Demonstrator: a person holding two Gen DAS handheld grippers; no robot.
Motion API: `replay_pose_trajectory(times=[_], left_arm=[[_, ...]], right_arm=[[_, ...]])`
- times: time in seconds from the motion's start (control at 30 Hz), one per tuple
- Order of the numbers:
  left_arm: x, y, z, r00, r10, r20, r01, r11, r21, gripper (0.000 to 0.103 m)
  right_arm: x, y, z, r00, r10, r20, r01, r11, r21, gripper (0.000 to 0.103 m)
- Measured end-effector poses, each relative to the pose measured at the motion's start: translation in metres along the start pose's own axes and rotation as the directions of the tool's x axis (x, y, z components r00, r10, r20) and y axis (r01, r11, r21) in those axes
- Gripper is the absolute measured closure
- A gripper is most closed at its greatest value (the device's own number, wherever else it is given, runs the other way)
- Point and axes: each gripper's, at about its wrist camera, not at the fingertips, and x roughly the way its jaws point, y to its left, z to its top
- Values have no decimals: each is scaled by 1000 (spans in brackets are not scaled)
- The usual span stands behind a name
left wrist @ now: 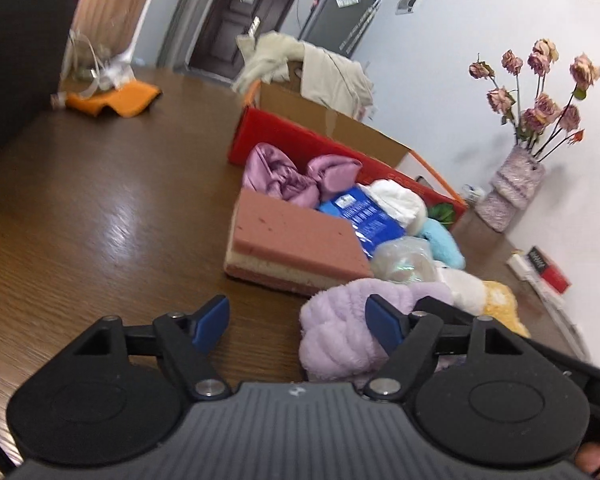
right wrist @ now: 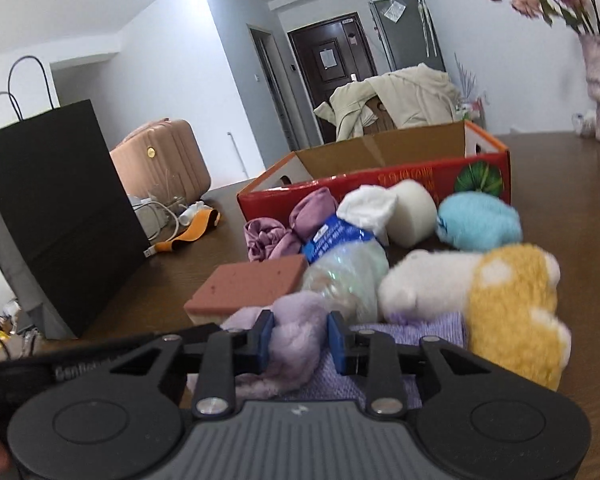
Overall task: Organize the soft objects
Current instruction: 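Grasp the lavender fuzzy headband with the left gripper and lift it, then carry the lavender headband into the cardboard box and open the left gripper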
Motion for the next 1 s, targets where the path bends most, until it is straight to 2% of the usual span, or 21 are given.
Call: replay_pose_trajectory(times=[0.1,0.17,0.23,0.27,0.3,0.4,0.57,0.7,0.77,0.87,1.0], left_arm=[[6,2,2,997,-54,-58,52,998,-39,35],[6,2,2,995,-75,-70,72,996,-52,41],[7,1,2,991,-110,-80,105,993,-53,57],[8,0,1,987,-134,-89,129,990,-60,71],[8,-1,1,985,-149,-87,144,987,-67,75],[-1,-6,3,990,-134,-39,132,990,-55,81],[-22,-22,31,986,-157,63,157,988,5,82],[-22,-44,79,976,-172,135,157,981,117,83],[-14,-55,109,975,-171,141,148,976,162,83],[11,-68,163,974,-167,150,137,971,195,83],[79,-75,232,984,-104,143,72,974,213,83]], right_arm=[[0,-5,-1,1000,-12,4,12,1000,28,76],[1,-13,-2,1000,0,4,0,997,76,79],[2,-20,-2,1000,22,2,-22,992,121,82],[2,-21,-3,1000,26,2,-26,992,124,82],[2,-21,-2,1000,28,3,-28,992,126,83],[-1,-19,-1,999,47,16,-48,991,127,87],[-12,-15,17,995,85,53,-91,990,110,88],[-13,-8,60,988,118,98,-126,988,83,88],[-2,-9,89,986,134,102,-142,987,73,87],[29,-17,144,983,170,71,-176,980,89,87],[100,-37,220,981,196,8,-195,969,154,87]])
